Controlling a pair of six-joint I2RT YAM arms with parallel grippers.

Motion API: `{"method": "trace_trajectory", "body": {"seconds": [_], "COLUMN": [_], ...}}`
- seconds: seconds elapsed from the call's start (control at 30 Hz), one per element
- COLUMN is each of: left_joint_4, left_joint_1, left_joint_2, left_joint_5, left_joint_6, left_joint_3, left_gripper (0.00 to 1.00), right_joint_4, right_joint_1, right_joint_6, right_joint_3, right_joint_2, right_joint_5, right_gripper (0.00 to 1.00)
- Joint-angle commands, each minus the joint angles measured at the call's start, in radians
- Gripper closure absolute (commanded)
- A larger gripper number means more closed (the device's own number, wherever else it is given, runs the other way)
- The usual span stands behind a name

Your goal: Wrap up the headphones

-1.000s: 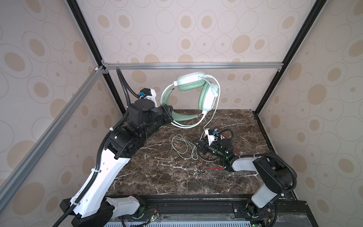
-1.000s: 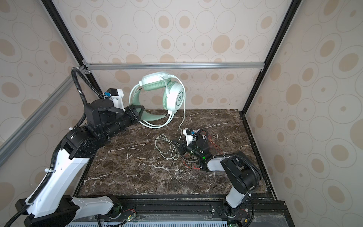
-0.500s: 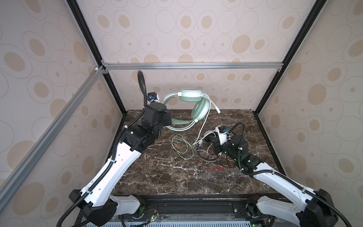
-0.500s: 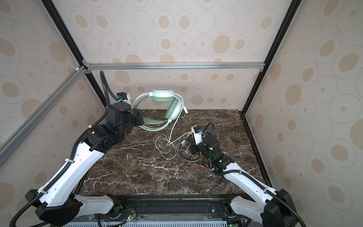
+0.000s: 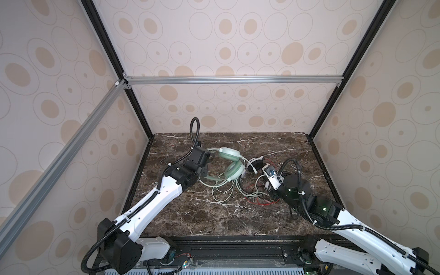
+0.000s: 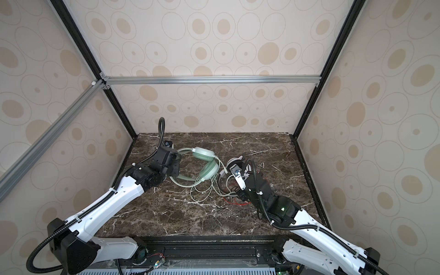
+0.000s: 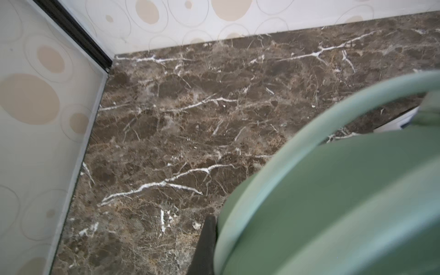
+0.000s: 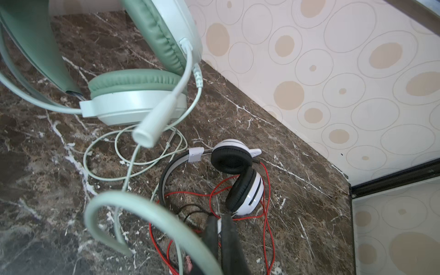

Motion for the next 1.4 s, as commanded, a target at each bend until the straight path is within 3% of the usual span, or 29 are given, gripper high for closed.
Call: {"method": "trace_trajectory", "body": {"seconds": [0.0, 0.17, 0.37, 0.53, 0.63, 0.97, 1.37], "left_joint_4": [0.066, 0.060, -0.011, -0.010, 0.036, 0.109, 0.084], "left_joint_1": [-0.013, -0.060, -0.174, -0.258, -0.275, -0.311, -0.351], "left_joint_2": [-0.047, -0.060, 0.001, 0.005, -0.052, -0.178, -0.195], "left_joint_5": [0.033, -0.036, -0.157, -0.181, -0.117, 0.165, 0.240], "left_joint_6": [-0.104, -0.160, -0.211, -0.147, -0.079, -0.013, -0.012], "left_joint_3": [-0.048, -0.117, -0.111, -0.123, -0.157, -0.205, -0.202], "left_gripper": [1.00, 1.00, 1.00, 1.00, 1.00, 1.00, 1.00], "right_joint_4": [-0.105, -0.184, -0.260, -0.311, -0.295, -0.209, -0.187], "right_joint_1": [0.063, 0.139, 0.151, 0.148, 0.142, 0.022, -0.200], "right_joint_6": [-0.003, -0.005, -0.035, -0.119, -0.186, -0.160, 0.014], "right_joint_3": [0.053, 0.115, 0.212, 0.340, 0.396, 0.548, 0.855], "right_joint_2": [-0.007, 0.000, 0.079, 0.230, 0.301, 0.479, 0.788], "right_joint_5": [0.067, 0.108, 0.125, 0.257, 0.318, 0.050, -0.365], "right_gripper": [1.00, 1.00, 1.00, 1.00, 1.00, 1.00, 1.00]}}
